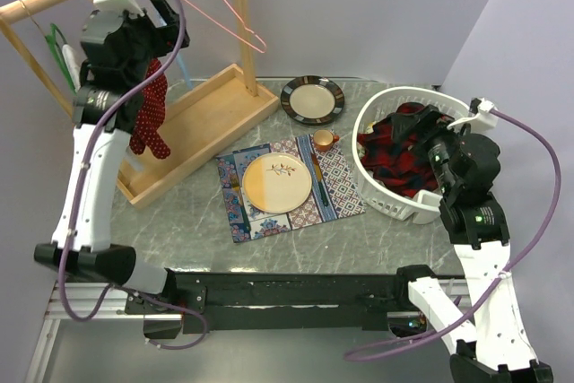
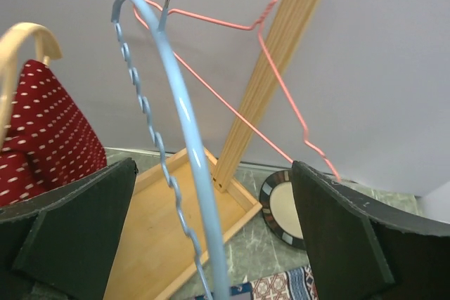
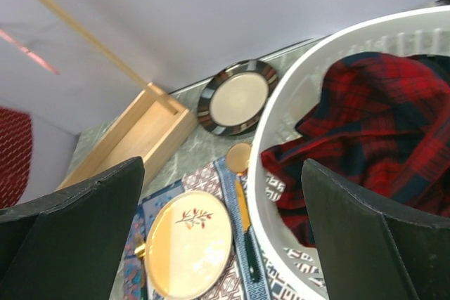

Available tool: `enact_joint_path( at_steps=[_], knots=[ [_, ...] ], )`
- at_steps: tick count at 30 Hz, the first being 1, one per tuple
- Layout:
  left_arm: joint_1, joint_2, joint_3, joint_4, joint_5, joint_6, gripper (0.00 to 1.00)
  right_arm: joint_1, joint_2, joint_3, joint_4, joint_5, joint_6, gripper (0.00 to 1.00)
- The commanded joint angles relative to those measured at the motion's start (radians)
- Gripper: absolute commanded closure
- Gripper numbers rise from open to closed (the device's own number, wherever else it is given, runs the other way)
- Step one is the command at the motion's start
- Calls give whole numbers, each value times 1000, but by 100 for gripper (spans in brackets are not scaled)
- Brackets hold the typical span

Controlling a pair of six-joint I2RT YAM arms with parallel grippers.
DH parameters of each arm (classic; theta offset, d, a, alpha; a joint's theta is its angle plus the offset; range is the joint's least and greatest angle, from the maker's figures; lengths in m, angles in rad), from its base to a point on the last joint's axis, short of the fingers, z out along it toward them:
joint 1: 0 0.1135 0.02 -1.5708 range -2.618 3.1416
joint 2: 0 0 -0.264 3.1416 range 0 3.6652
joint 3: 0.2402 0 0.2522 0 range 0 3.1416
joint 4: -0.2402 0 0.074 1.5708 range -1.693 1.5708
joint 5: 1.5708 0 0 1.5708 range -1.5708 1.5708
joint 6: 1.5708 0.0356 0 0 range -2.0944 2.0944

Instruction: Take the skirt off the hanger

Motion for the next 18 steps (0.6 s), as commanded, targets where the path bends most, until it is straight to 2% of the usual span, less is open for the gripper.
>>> enact_joint_path(
  at_steps=[1,3,8,14,18],
  knots=[
    [-1,-82,-11,-73,55,65,3,62,-12,22,44,-16,-4,0],
    [-1,-108,-15,-107,34,88,1,82,-15,20,50,-10,-4,0],
    [0,-167,-2,-216,-63,117,10,148,-22,-3,69,-4,2,0],
    [-1,-200,-13,-244,-157,168,11,222,23,37,33,43,-13,0],
    [0,-185,10,-279,-268,204,14,279,23,23,44,66,-9,0]
  ],
)
